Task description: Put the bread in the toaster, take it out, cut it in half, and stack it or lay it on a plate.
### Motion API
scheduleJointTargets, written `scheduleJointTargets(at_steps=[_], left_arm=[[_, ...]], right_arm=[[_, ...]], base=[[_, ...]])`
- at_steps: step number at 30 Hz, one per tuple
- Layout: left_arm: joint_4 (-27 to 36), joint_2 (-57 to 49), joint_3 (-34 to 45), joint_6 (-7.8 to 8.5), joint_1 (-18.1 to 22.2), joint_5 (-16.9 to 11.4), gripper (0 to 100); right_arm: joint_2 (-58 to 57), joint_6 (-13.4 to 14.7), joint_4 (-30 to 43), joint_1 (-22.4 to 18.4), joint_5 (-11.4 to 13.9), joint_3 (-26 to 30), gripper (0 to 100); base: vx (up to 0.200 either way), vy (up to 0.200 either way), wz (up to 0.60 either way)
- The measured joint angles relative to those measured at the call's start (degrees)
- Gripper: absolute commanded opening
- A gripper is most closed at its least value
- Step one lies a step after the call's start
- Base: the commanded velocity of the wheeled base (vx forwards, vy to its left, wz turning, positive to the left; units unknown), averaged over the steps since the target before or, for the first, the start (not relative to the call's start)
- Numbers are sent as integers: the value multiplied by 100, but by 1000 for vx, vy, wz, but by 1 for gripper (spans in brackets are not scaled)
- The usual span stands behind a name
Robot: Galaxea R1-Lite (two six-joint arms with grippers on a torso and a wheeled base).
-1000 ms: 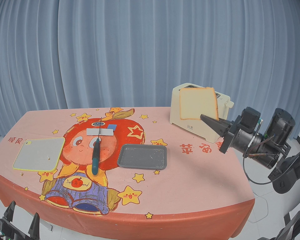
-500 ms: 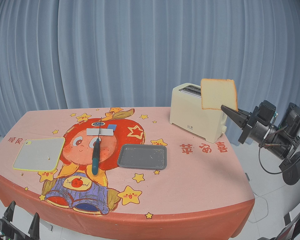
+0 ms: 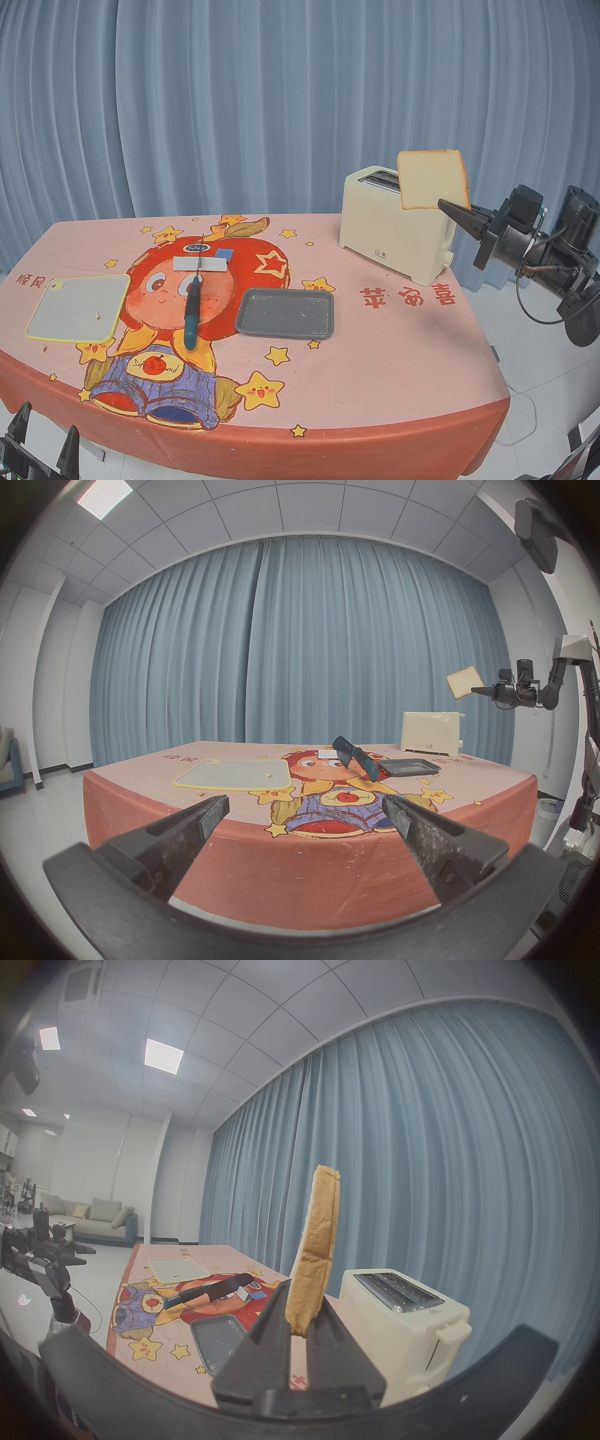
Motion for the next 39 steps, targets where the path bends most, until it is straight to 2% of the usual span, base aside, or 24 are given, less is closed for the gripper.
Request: scheduleJointTargets(at_steps=[6,11,23,28,39], left_arm=[[0,0,0,2,0,2,100],[0,0,0,0,0,0,100],[0,0,0,-2,6,-1,100],[0,0,0,-2,5,-4,100],[0,0,0,-2,6,-4,100]], right_arm=[[-12,-20,813,-28,1,-670,0],[-11,-37,1276,-91,0,-1161,0],[16,-102,1339,-168,-2,-1395,0],[44,-156,1714,-227,0,-1632,0],[372,-424,2879,-404,91,-2895,0]], base=[[0,-200,0],[0,0,0],[0,0,0],[0,0,0],[0,0,0]])
